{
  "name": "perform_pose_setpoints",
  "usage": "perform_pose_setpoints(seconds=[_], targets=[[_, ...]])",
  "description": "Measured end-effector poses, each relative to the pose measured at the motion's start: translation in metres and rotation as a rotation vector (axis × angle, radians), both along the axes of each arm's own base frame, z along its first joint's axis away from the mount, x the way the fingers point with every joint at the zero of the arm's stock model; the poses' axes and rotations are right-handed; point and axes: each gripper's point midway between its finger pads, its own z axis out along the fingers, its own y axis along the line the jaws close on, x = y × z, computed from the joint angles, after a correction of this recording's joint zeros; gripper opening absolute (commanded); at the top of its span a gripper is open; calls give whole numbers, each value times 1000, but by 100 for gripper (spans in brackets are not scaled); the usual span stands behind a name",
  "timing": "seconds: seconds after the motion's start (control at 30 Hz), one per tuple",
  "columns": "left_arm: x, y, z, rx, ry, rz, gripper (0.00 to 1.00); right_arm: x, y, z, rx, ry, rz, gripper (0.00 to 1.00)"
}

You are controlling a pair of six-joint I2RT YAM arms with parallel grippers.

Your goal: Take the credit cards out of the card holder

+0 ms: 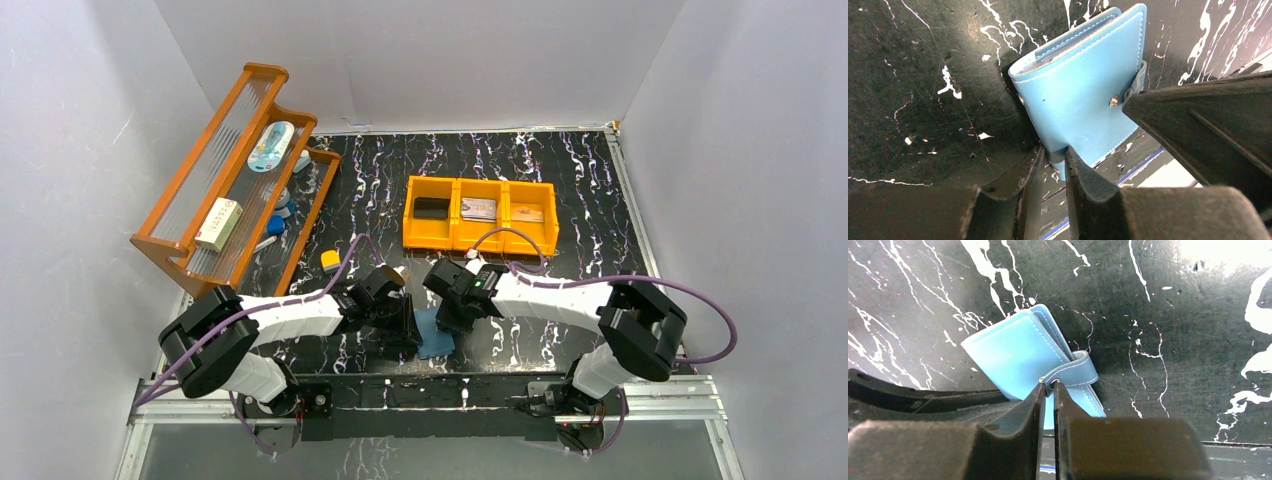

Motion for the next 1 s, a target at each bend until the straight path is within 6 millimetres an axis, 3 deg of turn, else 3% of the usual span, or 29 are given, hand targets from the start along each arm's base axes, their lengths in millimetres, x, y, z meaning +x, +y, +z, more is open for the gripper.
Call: perform_pose_setpoints(seconds=[0.23,0.6,0.73,1.0], targets=[[0,0,0,2,0,1,18,5,-4,-2,-61,-11,8,11],[0,3,0,23,-12,-3,21,6,-45,2,-101,-55,2,35],[0,5,1,35,-16,-12,22,6,-57,-5,-99,-46,19,36],[0,7,1,52,-23,-32,23,14,-43,-4,-2,-53,101,36]])
